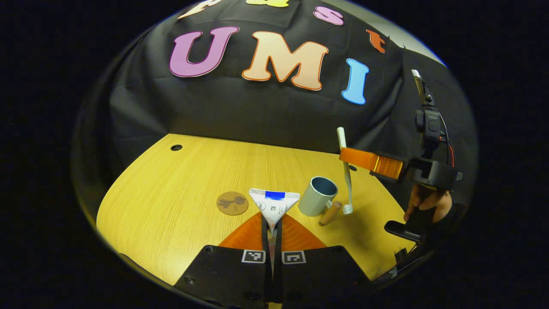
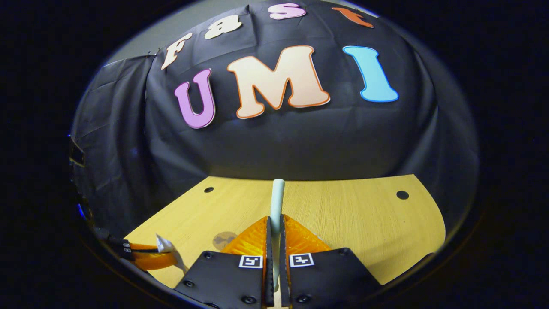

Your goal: Put the toothbrush and toothpaste on the desktop into the cup, then pick up the cup and place it on the coaster on the desktop.

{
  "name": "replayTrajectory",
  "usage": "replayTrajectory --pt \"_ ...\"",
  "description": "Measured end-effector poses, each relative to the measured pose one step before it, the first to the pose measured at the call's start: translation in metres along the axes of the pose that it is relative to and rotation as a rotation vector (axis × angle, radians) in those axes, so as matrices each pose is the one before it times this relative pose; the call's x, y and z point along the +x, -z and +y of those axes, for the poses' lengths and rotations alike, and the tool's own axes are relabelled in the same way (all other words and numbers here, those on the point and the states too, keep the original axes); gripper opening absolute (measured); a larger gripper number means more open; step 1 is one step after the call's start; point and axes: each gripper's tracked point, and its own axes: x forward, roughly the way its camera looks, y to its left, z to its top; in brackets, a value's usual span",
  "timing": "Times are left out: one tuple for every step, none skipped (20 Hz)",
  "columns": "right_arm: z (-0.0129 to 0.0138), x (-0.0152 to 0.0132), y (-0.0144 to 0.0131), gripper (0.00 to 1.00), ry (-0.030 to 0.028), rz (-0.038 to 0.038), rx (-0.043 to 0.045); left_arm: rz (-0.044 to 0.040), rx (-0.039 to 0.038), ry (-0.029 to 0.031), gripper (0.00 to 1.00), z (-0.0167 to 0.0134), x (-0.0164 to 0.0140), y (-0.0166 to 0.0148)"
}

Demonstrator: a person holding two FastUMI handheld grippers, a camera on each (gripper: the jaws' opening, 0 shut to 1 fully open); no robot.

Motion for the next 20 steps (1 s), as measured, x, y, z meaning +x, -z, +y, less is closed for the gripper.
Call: replayTrajectory --pt "-0.00395 0.00592 -0.00633 0.08 0.00705 -0.02491 0.00963 -0.0031 -0.00562 0.00235 0.0 -0.00109 -0.00226 -0.00143" --pt "-0.00383 0.00549 -0.00677 0.08 0.007 -0.02259 0.01228 0.00039 -0.00271 0.00197 0.0 -0.00152 -0.00177 0.00073" --pt "-0.00395 0.0057 -0.00374 0.08 0.00797 -0.01269 0.00993 0.00188 -0.00262 -0.00346 0.0 -0.00041 -0.00173 0.00011" --pt "-0.00409 0.0051 -0.00419 0.08 0.00734 -0.01826 0.0152 -0.00115 -0.00272 -0.00702 0.0 0.00139 -0.00105 0.00024" --pt "0.00015 0.00755 -0.00329 0.08 -0.00761 -0.01342 0.0132 -0.00301 -0.00231 -0.00758 0.0 0.00086 -0.0016 -0.00102" --pt "-0.00198 0.00687 -0.0011 0.08 -0.00013 -0.00545 -0.00255 -0.00487 -0.00724 -0.00562 0.0 0.00012 -0.00258 -0.00188" --pt "-0.00136 0.00475 0.00231 0.08 -0.00595 0.00231 0.00019 -0.00359 -0.00962 -0.00209 0.0 -0.00049 -0.00171 -0.00097" --pt "-0.00397 0.00445 0.00364 0.08 0.00624 -0.00139 -0.00659 -0.00671 -0.00965 -0.00334 0.0 -0.00075 -0.00256 -0.00121" --pt "-0.00448 0.00535 0.00209 0.08 0.00765 0.00097 -0.00506 -0.00321 -0.00571 -0.00582 0.0 -0.00032 -0.00181 -0.00151" --pt "-0.0021 0.00364 0.00264 0.08 0.00217 0.00338 -0.00015 -0.00101 0.00098 -0.0076 0.0 0.0003 -0.00051 0.00033" --pt "-0.00071 0.00417 0.0019 0.08 0.00015 -0.00049 -0.00279 -0.00353 0.00515 -0.00849 0.0 0.00056 -0.0012 -0.00163" --pt "-0.00219 0.00328 0.00225 0.08 0.0066 -0.00121 -0.01016 -0.00234 0.00611 -0.00659 0.0 -0.00026 -0.001 -0.00086" --pt "-0.0025 0.00303 0.00139 0.08 0.00625 0.00262 -0.01297 -0.0019 0.00252 -0.00361 0.0 -0.00075 -0.00113 -0.00107" --pt "-0.00174 0.00173 0.0052 0.08 0.00652 0.00806 -0.01101 -0.00314 0.00159 -0.00066 0.0 -0.00127 0.00019 -0.0005" --pt "-0.00078 0.00252 0.00405 0.08 0.0018 0.01281 -0.00509 -0.00218 0.00135 0.0007 0.0 -0.00155 0.00041 -0.00197" --pt "0.00088 -0.00351 0.00289 0.12 -0.00602 0.00786 0.00006 -0.00141 0.00038 0.00149 0.0 -0.00134 0.00063 -0.00112" --pt "0.00116 -0.00063 0.00155 0.07 -0.00467 0.0025 -0.00501 -0.0047 0.00222 0.00386 0.0 -0.00194 0.00066 -0.00349" --pt "-0.00061 -0.00424 0.00145 0.16 -0.00339 0.00234 -0.00632 -0.00715 0.0035 0.00583 0.0 -0.00279 0.0022 -0.0032" --pt "0.00271 -0.00306 0.00115 0.16 -0.02104 0.00513 0.00409 -0.0045 0.00321 0.00549 0.0 -0.00261 0.00178 -0.00252" --pt "0.00074 -0.00502 0.00503 0.23 -0.00606 0.00905 -0.00291 -0.00333 0.00523 0.00737 0.0 -0.00313 0.00223 -0.00101"
